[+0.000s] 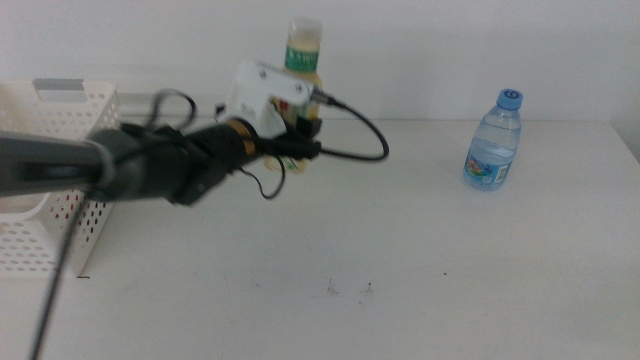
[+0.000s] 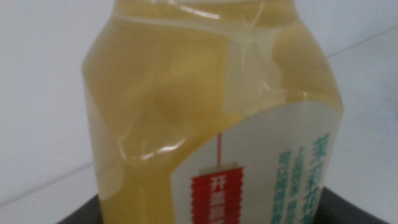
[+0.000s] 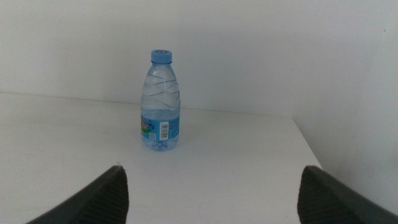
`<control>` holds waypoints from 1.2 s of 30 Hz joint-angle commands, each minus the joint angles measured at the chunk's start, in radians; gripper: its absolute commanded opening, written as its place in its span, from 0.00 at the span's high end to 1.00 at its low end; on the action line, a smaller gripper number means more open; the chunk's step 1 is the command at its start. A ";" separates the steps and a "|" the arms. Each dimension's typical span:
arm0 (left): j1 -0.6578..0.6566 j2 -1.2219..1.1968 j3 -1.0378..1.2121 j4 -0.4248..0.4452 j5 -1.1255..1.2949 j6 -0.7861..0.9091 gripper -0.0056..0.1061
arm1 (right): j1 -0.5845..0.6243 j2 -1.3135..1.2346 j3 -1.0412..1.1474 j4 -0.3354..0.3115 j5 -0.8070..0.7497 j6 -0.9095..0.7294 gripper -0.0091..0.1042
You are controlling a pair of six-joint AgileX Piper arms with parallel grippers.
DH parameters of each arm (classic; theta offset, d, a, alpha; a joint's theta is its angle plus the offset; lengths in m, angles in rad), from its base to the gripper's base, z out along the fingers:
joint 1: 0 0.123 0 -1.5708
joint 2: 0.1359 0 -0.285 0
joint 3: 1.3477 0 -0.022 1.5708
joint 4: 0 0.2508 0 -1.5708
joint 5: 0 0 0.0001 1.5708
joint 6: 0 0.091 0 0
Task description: Use arms to grab the bottles and put them into the dustbin to the left of the table.
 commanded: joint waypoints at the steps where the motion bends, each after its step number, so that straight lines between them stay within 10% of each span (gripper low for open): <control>1: 0.001 -0.143 0.006 0.032 0.062 -0.044 0.97 | -0.004 -0.004 0.004 0.000 -0.009 -0.003 0.21; 14: -0.001 -0.475 0.006 0.072 0.465 -0.157 0.97 | -0.004 -0.004 0.004 0.000 -0.009 -0.003 0.21; 25: 0.202 -0.514 -0.241 -0.586 1.082 0.551 0.97 | -0.004 -0.004 0.004 0.000 -0.009 -0.003 0.21; 36: 0.589 -0.400 -0.525 -0.675 1.532 0.692 0.97 | -0.004 -0.004 0.004 0.000 -0.009 -0.003 0.21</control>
